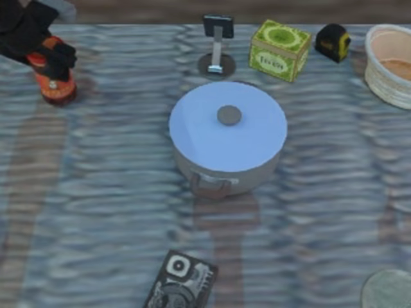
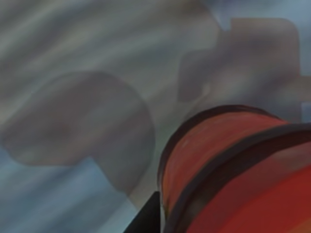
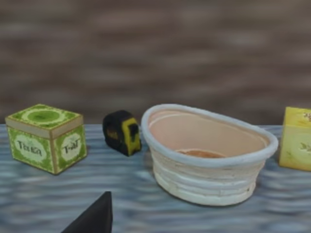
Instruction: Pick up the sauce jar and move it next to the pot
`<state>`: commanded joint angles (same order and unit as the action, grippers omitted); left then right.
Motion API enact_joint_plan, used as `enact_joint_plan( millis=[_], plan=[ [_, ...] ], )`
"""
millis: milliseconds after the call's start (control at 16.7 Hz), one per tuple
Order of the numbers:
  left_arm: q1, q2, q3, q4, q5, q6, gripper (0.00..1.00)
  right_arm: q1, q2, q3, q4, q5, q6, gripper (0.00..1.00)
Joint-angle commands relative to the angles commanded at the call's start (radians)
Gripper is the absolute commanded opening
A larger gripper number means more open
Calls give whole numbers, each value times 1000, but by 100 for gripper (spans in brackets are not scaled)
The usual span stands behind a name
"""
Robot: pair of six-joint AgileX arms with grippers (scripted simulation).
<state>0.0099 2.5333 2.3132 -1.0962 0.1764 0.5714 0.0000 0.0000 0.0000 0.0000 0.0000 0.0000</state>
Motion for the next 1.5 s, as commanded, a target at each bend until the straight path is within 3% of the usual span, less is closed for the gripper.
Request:
enact_joint_plan(
  millis=[420,1020,1500],
  plan=[
    [5,-16,-15,-2,-1,2,0,0,0,0,0,0,0,100],
    [33,-474,-418,-54,-4,8,0,0,0,0,0,0,0,100],
    [12,-505,-458,-41,-17,-24,0,0,0,0,0,0,0,100]
  ],
)
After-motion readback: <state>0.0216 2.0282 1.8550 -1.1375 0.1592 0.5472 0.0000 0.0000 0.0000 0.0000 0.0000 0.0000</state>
